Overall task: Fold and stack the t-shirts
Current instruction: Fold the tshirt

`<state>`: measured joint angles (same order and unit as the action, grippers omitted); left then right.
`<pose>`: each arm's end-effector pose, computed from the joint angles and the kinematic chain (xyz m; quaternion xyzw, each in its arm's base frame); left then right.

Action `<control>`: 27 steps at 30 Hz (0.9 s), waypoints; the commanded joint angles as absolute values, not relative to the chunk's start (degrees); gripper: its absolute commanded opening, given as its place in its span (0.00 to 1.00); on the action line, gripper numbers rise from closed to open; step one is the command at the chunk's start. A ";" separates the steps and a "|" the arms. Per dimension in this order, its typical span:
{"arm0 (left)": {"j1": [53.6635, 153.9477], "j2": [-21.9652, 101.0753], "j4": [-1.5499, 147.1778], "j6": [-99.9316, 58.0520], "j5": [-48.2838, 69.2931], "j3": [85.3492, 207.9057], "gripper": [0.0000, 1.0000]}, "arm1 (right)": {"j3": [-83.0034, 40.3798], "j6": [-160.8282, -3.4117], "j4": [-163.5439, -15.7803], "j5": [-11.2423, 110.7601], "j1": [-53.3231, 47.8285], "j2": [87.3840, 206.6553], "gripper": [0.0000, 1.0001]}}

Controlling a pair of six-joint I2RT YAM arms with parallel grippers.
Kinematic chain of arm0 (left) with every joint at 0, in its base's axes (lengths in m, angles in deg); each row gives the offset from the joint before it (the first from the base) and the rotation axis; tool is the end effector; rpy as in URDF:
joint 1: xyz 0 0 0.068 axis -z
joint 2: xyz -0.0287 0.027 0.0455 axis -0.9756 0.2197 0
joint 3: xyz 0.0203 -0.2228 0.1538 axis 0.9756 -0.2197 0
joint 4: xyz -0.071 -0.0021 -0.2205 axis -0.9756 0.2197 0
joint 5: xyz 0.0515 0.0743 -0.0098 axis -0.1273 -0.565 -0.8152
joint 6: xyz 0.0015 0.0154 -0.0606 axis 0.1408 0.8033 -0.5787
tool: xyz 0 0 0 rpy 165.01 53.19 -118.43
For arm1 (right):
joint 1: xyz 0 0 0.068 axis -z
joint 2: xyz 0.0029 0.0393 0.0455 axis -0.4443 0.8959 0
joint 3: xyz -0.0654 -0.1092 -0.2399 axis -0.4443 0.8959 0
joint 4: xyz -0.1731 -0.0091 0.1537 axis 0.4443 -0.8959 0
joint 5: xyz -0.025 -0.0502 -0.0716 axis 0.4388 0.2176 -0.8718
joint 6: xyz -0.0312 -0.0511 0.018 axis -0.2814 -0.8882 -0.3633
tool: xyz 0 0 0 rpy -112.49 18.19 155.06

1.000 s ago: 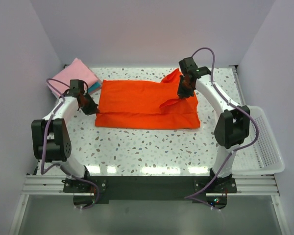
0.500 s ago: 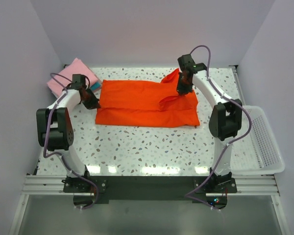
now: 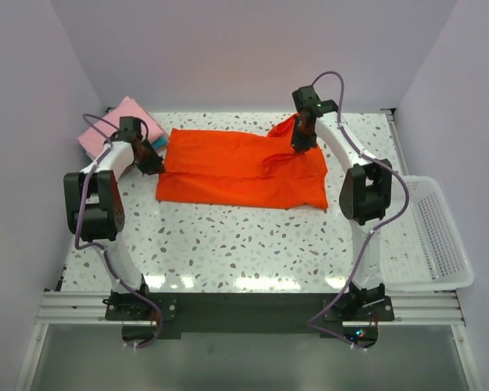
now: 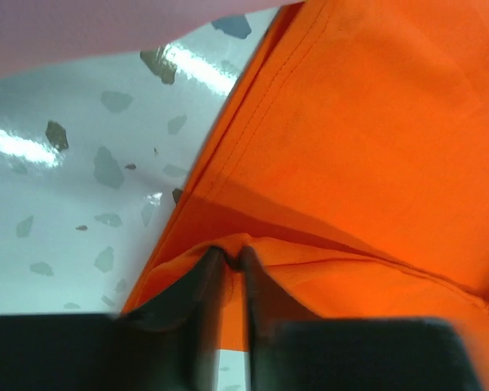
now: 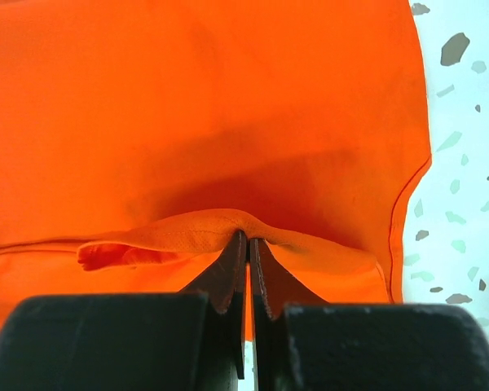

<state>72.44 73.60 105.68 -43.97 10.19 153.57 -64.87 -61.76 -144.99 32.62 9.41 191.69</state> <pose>0.3793 0.0258 0.1993 -0.3100 0.9151 -0.1287 0.2233 0.4307 0.1233 0.2547 0.1057 0.9624 0.0146 0.2499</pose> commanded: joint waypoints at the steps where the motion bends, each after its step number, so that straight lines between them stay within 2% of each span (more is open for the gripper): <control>1: 71.59 74.45 104.97 -41.71 8.84 156.99 0.20 | -68.90 -62.83 -145.84 31.57 9.86 193.29 0.00; 2: 71.59 74.63 104.98 -41.53 8.66 157.25 0.41 | -69.60 -62.83 -145.84 31.66 9.86 193.64 0.00; 3: 71.51 74.63 105.06 -41.35 8.49 157.77 0.50 | -69.95 -62.83 -145.93 31.66 9.94 194.25 0.03; 4: 71.51 74.63 105.06 -40.83 8.22 158.13 0.57 | -70.30 -62.92 -145.84 31.92 10.03 194.52 0.16; 5: 71.51 74.54 105.06 -40.48 7.61 158.39 0.69 | -70.92 -63.09 -145.84 32.18 10.03 194.61 0.26; 6: 71.59 74.45 105.06 -40.13 7.43 159.18 0.73 | -71.27 -63.09 -145.93 32.53 9.94 194.52 0.35; 7: 71.68 74.02 105.06 -39.16 7.17 159.53 0.78 | -71.45 -63.18 -145.67 32.71 10.12 194.17 0.51; 11: 72.82 72.61 104.98 -36.87 7.43 159.71 0.83 | -68.13 -63.71 -143.92 33.24 10.12 190.58 0.73; 15: 75.89 70.24 103.31 -36.08 7.87 155.42 0.85 | -59.34 -63.89 -142.68 32.80 10.12 184.60 0.77; 23: 81.70 66.10 97.95 -37.66 11.73 146.36 0.89 | -32.29 -61.26 -137.32 32.89 10.03 169.23 0.76; 27: 81.70 65.75 96.36 -37.49 12.18 142.41 0.90 | -24.35 -60.11 -135.21 32.63 10.38 164.92 0.74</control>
